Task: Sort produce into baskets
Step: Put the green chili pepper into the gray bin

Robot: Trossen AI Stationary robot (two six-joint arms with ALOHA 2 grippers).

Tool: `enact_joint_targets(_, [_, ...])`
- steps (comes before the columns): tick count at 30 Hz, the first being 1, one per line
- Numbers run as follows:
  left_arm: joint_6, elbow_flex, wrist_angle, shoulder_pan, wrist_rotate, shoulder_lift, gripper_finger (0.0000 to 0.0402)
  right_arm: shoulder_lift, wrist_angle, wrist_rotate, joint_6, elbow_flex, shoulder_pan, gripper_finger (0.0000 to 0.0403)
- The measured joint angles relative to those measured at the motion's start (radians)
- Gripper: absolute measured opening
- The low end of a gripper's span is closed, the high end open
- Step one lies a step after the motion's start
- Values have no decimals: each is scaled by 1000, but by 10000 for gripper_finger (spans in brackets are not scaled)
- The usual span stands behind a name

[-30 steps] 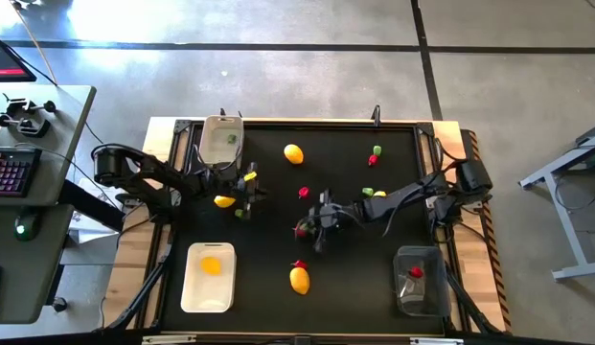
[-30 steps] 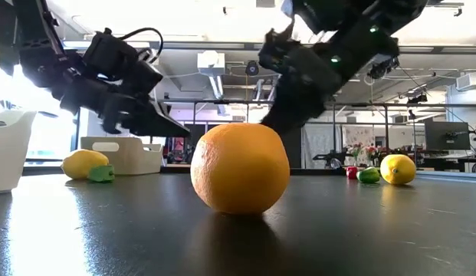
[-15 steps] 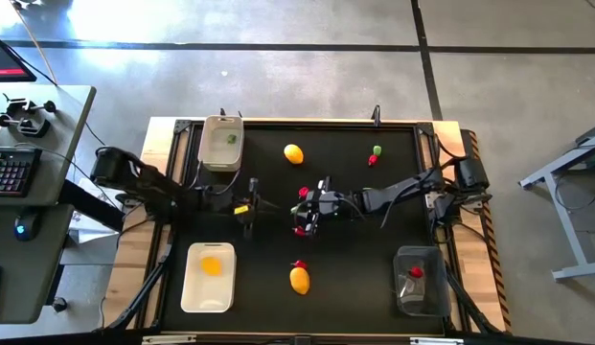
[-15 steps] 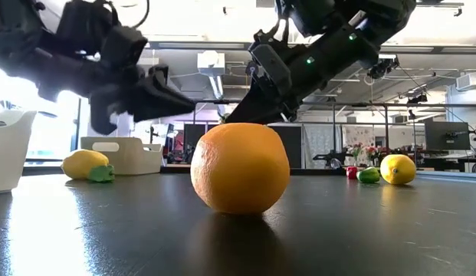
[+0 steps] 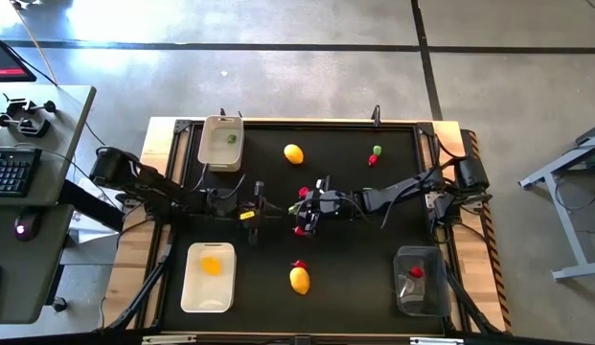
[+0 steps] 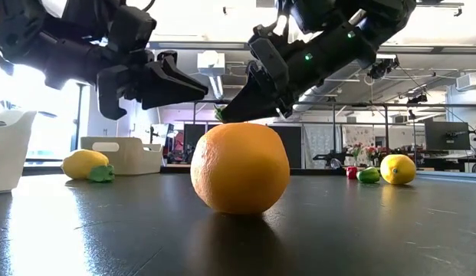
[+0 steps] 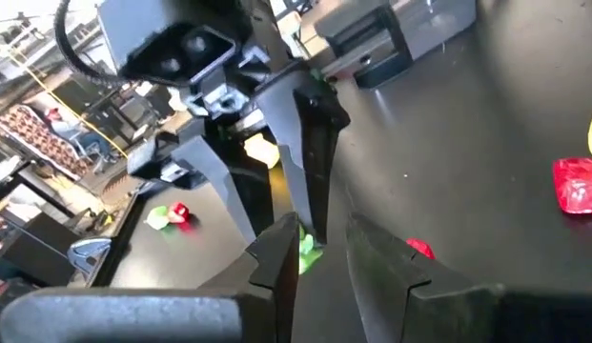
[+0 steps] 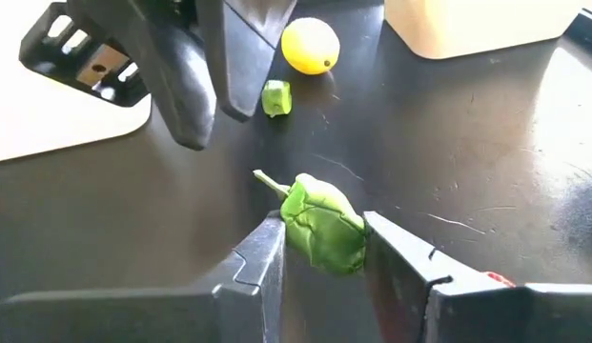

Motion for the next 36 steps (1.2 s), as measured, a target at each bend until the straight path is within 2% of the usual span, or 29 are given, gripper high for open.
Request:
enact_joint_targets(15, [-4, 6, 2, -6, -35, 3, 78, 0, 51, -18, 0, 0, 0, 108])
enact_joint_targets(21, [-33, 51, -10, -6, -74, 51, 78, 0, 64, -45, 0, 0, 0, 108])
enact_joint_targets(29, [15, 70, 2, -39, -117, 108, 76, 3, 52, -49, -11, -2, 2, 108])
enact_joint_targets(32, [35, 73, -1, -49, -154, 106, 63, 3, 54, -48, -12, -2, 2, 108])
enact_joint_targets(36, [37, 73, -1, -53, -169, 104, 21, 3, 58, -45, -12, -2, 2, 108])
